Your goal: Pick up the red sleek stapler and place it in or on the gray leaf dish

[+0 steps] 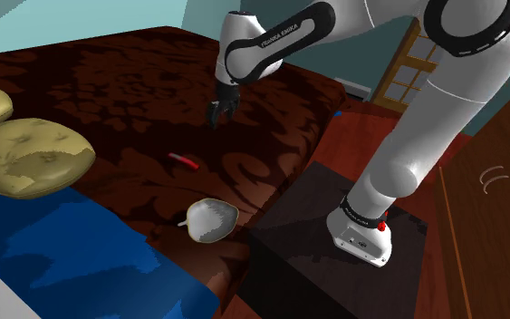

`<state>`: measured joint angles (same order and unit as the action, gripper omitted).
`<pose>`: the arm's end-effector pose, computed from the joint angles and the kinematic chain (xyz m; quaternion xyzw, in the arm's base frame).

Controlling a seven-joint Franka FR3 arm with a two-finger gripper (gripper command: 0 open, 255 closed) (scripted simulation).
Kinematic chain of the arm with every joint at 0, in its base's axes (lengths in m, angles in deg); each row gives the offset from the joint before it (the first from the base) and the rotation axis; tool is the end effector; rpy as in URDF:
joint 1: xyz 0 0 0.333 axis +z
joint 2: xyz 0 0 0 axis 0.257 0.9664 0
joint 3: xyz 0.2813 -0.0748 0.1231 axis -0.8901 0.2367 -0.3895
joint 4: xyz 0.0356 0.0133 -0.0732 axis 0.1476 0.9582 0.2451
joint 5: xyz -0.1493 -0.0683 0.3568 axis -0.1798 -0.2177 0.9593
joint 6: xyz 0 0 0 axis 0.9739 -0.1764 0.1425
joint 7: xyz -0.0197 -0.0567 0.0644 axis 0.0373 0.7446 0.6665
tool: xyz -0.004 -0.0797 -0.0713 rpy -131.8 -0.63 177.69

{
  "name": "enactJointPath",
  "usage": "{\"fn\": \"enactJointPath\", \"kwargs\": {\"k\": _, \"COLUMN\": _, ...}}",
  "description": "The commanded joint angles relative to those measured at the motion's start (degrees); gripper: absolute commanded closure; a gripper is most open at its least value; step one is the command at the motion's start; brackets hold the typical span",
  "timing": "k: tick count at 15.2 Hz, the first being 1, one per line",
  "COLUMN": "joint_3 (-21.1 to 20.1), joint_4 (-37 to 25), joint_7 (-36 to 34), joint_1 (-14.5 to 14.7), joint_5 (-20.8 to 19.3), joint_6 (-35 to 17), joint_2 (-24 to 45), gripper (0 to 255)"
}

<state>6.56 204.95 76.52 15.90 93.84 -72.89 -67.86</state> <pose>0.5164 0.0912 0.3708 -0.9975 -0.0463 -0.0430 0.0318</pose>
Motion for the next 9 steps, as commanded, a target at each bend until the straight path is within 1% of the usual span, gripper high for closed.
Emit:
{"fn": "enactJointPath", "kwargs": {"k": 1, "joint_3": -0.3, "joint_4": -2.3, "joint_7": -0.5, "joint_1": 0.3, "joint_5": -0.9, "joint_6": -2.4, "joint_2": 4.7, "gripper": 0}}
{"fn": "enactJointPath", "kwargs": {"k": 5, "joint_3": -0.4, "joint_4": -7.9, "joint_7": -1.3, "joint_1": 1.1, "joint_5": -3.0, "joint_6": -5.7, "joint_2": 13.7, "gripper": 0}}
{"fn": "enactJointPath", "kwargs": {"k": 9, "joint_3": 0.0, "joint_4": -14.8, "joint_7": -2.1, "joint_1": 2.2, "joint_5": -5.0, "joint_6": -7.9, "joint_2": 22.7, "gripper": 0}}
